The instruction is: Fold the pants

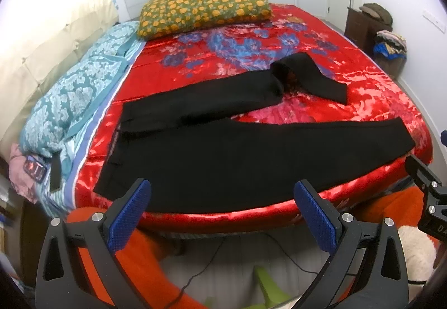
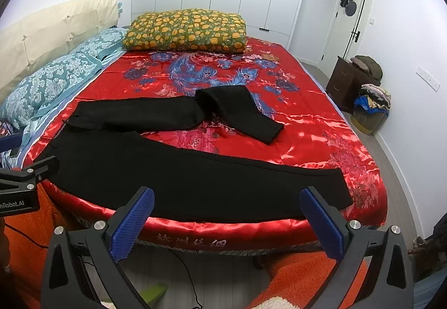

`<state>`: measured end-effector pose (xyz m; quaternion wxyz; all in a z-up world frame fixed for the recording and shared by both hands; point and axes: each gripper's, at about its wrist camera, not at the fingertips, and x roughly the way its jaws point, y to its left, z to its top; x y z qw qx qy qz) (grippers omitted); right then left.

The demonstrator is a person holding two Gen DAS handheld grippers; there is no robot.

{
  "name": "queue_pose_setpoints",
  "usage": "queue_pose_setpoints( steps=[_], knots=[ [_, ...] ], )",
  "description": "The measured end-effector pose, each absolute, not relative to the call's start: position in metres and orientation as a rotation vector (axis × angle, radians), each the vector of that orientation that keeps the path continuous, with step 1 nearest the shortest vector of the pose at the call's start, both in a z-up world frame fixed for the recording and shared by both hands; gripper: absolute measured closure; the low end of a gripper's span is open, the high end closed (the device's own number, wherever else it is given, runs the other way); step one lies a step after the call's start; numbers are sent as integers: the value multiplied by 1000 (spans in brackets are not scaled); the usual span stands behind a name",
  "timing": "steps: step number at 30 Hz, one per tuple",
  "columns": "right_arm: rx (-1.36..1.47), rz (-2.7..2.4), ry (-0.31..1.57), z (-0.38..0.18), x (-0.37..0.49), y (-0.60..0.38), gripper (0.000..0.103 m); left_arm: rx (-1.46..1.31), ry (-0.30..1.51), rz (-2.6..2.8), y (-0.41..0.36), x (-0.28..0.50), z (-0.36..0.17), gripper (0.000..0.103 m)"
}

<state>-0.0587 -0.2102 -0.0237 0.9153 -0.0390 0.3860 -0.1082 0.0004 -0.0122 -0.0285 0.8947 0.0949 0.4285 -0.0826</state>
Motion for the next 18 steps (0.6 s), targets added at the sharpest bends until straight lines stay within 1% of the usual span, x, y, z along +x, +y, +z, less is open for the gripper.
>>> queue_pose_setpoints(
  steps=[18],
  knots=[
    [-101,-216,823,-28,-52,-208,0,207,904,-177,-14,3,-33,1]
  ],
)
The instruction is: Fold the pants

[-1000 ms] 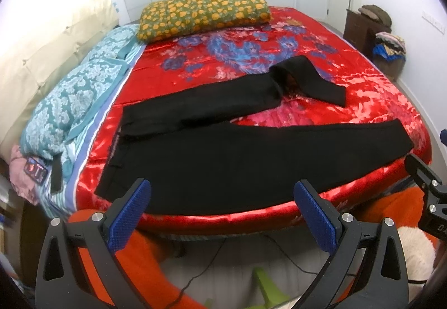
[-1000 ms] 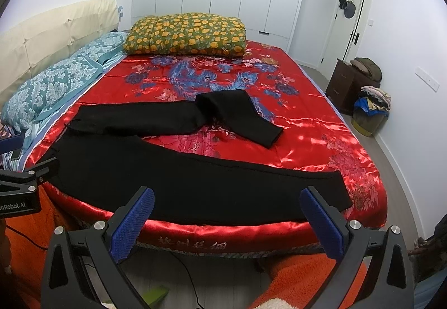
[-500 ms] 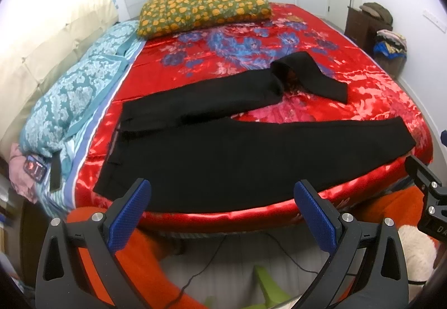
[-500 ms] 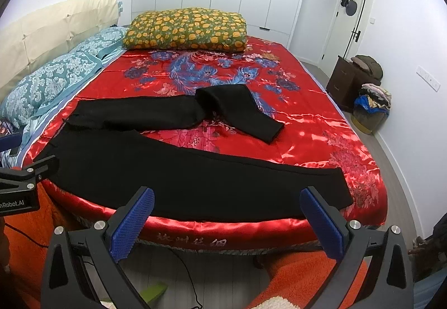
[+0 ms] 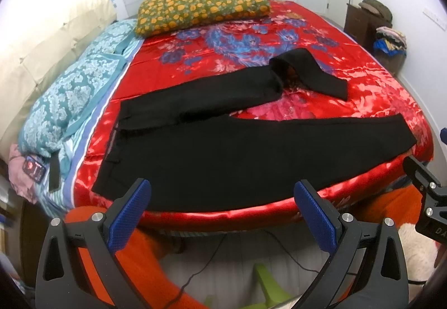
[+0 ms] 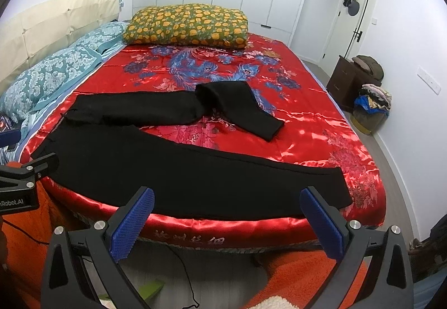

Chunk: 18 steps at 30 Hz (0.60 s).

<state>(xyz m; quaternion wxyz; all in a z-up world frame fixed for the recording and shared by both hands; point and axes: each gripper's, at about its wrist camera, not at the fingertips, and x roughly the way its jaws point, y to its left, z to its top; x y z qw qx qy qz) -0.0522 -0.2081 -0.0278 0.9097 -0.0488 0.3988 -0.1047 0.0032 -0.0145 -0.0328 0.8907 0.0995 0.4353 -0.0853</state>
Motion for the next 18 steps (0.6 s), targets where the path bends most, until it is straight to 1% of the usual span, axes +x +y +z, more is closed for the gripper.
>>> queue_pose_setpoints(
  steps=[15,18],
  knots=[
    [-151,-195,828,-25,-40,-205,0,208,920,-181,-20,9,-35,1],
    [-113,-124,776,-21,-45,-205,0,184,925,-220,-20,13,-34,1]
  ],
)
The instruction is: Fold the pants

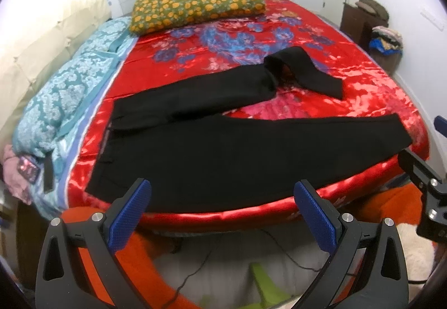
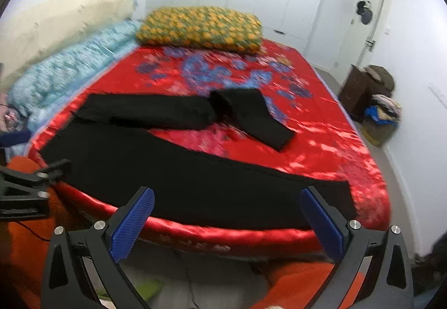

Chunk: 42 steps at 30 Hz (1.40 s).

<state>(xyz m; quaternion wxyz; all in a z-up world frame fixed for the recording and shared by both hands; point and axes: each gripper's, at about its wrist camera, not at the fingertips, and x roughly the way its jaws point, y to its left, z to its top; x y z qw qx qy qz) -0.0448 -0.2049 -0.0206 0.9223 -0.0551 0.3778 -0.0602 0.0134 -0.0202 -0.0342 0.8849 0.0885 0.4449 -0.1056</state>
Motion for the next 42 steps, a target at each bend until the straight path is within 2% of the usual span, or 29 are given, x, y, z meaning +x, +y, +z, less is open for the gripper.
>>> queue_pose_setpoints(
  steps=[6,8,10,11,15,20,23,25,26,27,30,33,36,40,42],
  knots=[
    [-39,-69,481,10,-52,-232,0,113,951,-248,-16,39,-37,1],
    [45,-55,586,-16,-21,-263,0,96,976,-241,-16,51,-43,1],
    [138,-46,827,-70,25,-303,2,77,1003,-234,-13,61,-51,1],
    [195,-64,861,-88,40,-327,10,70,1015,-229,-11,65,-55,1],
    [496,-77,814,-124,101,-439,10,52,1047,-174,0,81,-73,1],
    [724,-96,893,-184,209,-535,11,20,1137,-141,-1,108,-98,1],
    [730,-90,941,-212,252,-548,20,50,1150,-138,-9,114,-106,1],
    [676,-105,1012,-233,275,-546,38,80,1162,-134,-13,118,-113,1],
    [658,-101,1066,-243,284,-542,74,94,1169,-132,-15,120,-117,1],
    [615,-120,1102,-248,290,-539,88,109,1180,-130,-18,123,-122,1],
    [396,-115,1099,-217,314,-534,94,120,1187,-138,-23,135,-130,1],
    [36,-199,960,-146,345,-543,94,112,1157,-153,-36,150,-128,1],
    [-126,-309,848,-95,368,-575,95,109,1133,-191,-56,164,-127,1],
    [-249,-415,873,-106,395,-620,99,125,1143,-236,-79,184,-134,1],
    [-180,-453,916,-131,401,-642,99,124,1148,-232,-81,202,-141,1]
  ],
)
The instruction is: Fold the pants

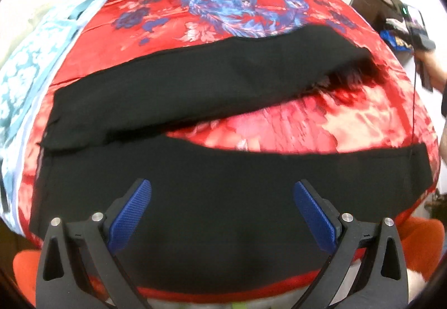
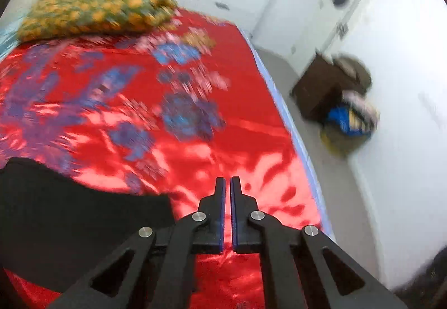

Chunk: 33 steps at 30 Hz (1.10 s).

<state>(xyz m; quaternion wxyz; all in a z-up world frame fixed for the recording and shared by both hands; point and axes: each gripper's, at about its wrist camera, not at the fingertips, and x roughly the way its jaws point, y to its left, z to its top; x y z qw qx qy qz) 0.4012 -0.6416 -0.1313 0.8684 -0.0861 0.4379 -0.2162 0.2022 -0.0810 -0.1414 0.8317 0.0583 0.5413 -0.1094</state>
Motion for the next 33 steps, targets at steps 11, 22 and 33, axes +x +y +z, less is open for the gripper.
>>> queue_pose_setpoints(
  steps=[11,22,33],
  knots=[
    [211,-102,890,-178,368,-585,10,359,1152,47,-38,391,-251,0],
    [126,-135,1067,-254,423,-554,0,171,1067,219,-5,433,-266,0],
    [192,-132,920,-189,326,-519,1,-47,1168,51,94,342,-212,1]
  ],
)
